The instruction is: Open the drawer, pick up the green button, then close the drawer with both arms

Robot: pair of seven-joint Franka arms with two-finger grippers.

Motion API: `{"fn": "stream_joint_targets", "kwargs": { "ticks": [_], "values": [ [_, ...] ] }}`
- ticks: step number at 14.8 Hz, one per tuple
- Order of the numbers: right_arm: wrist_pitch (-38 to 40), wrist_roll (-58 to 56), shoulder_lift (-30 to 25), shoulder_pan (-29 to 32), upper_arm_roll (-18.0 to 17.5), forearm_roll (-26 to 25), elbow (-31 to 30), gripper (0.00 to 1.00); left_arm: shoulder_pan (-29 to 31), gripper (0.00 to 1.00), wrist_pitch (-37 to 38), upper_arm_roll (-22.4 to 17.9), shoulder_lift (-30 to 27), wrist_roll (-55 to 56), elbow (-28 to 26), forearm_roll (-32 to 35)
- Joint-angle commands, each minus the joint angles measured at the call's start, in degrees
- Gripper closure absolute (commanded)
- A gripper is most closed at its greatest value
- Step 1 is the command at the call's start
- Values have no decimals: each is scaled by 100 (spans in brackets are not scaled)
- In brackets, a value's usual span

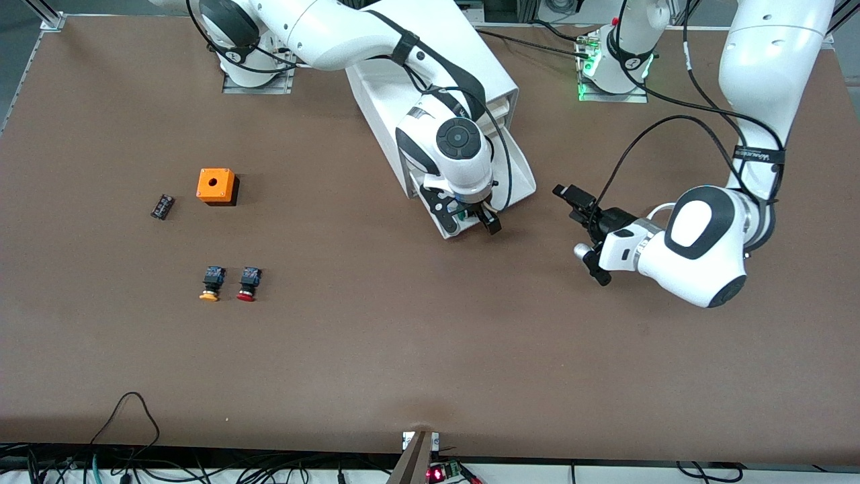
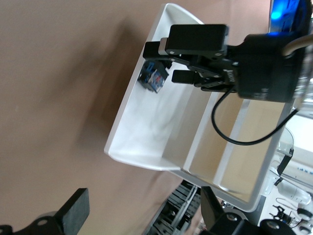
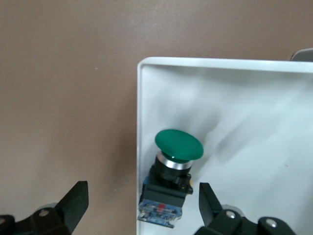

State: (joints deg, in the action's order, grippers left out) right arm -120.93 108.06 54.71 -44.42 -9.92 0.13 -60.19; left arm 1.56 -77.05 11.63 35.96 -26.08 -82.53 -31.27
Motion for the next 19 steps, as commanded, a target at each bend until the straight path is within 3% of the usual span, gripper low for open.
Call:
{"fn": "stream_joint_targets", "kwargs": {
  "ticks": [1, 2, 3, 5, 6, 7, 10, 15, 19],
  "values": [
    [-71, 128, -66, -49, 34, 22, -151, 1, -24, 0, 348, 24, -202, 873, 351, 340],
    [-36, 119, -74, -40, 34, 22, -151, 8, -42, 0, 418, 41, -299, 1225, 413, 436],
    [-9, 110, -83, -49, 34, 14, -151, 25, -59, 0, 471, 85, -378, 1585, 492, 594],
    [-18, 119, -83, -49, 34, 22, -142, 75, -147, 0, 498, 138, -589, 2218, 624, 998],
    [-18, 119, -83, -49, 34, 22, -142, 95, -278, 0, 489, 138, -686, 2491, 677, 1313],
    [-9, 128, -92, -49, 34, 40, -142, 100, -384, 0, 481, 138, -765, 2676, 721, 1656],
    [113, 171, -153, -40, 25, 58, -89, 100, -657, 0, 410, 138, -863, 3125, 1010, 2763],
    [825, -108, -311, 178, 51, 49, 517, 100, -508, 0, 410, 50, -819, 3118, 1371, 2837],
    [1053, -1590, -558, 793, 7, 66, 509, 100, -447, 0, 402, 33, -819, 3187, 1328, 2864]
  ]
}}
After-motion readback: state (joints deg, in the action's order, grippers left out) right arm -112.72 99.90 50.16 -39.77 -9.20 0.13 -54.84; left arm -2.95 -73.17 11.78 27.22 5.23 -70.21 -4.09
